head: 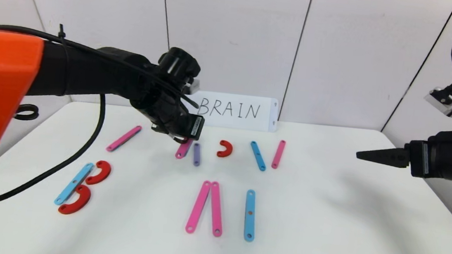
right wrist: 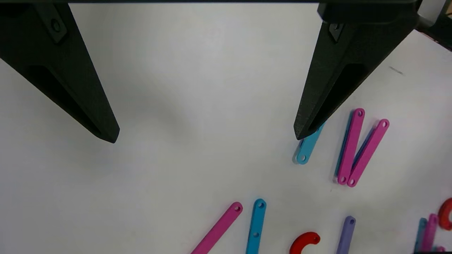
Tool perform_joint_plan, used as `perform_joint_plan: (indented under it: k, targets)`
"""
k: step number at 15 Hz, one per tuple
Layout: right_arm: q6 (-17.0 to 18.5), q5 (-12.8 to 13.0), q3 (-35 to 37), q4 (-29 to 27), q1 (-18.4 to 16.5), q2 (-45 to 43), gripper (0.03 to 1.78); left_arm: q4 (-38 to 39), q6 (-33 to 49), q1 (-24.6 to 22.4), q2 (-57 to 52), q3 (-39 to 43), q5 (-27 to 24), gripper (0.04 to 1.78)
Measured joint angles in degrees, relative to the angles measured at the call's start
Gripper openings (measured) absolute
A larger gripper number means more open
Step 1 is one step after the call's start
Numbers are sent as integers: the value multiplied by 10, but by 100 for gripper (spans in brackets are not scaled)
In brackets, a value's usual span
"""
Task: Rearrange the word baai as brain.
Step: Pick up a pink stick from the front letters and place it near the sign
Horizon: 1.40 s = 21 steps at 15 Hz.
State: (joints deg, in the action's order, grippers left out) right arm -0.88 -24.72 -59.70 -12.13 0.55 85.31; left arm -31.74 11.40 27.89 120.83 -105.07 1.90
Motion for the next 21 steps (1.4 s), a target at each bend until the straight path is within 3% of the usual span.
perform_joint_plan:
  k: [4, 16, 21]
  targets:
    - [-1, -41, -1, 6, -25, 4, 173, -6, 4, 24, 54, -57, 1, 30]
    - [-15, -41, 5, 6, -29, 6, 173, 140, 29, 78, 154, -80, 0, 30]
    - [-15, -41, 5, 6, -29, 6, 173, 159, 29, 93, 175, -80, 0, 30]
